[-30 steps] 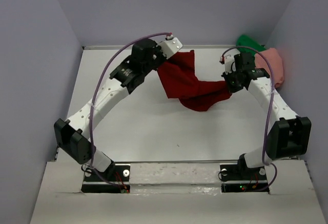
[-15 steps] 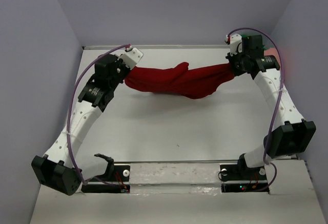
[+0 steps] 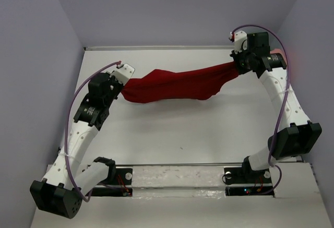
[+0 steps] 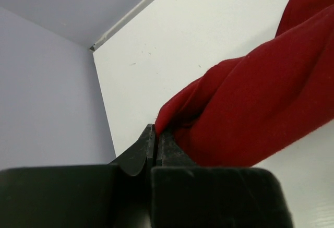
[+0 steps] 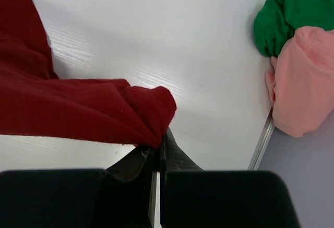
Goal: Fold and stack the t-shirts
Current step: Flatten out the tshirt
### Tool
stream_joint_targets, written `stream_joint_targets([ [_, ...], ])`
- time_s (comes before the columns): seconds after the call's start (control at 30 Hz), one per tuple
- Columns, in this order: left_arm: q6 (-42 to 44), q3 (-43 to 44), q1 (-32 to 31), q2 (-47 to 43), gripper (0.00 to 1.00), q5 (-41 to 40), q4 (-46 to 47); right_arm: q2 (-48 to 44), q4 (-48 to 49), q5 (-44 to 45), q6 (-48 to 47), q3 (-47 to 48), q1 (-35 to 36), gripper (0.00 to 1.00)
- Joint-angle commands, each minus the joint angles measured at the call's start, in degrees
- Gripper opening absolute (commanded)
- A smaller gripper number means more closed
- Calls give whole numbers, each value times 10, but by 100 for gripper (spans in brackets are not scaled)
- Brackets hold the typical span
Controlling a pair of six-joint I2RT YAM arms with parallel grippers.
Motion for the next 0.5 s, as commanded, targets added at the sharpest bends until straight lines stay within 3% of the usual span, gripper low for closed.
stream_joint_targets([
  [0.0,2,-15,18,-39,0,-35,8,-36,8,50,-14,23,-7,0],
  [0.17,34,-14,19,-96,0,48,-100,-58,-32,-8,-12,-7,-7,0],
  [0.2,47,-15,18,-122,0,103,-144,-68,-42,-35,-13,-19,-7,0],
  [0.27,70,-19,18,-147,1,137,-177,-81,-56,-59,-20,-63,-7,0],
  [0.3,76,-23,18,-169,35,160,-208,-94,-64,-78,-22,-78,-7,0],
  [0.33,87,-24,18,-178,42,170,-224,-101,-70,-89,-25,-94,-7,0],
  [0.4,98,-28,21,-193,76,176,-247,-119,-79,-111,-32,-134,-7,0],
  [0.47,100,-35,24,-200,97,174,-245,-129,-80,-118,-34,-154,-7,0],
])
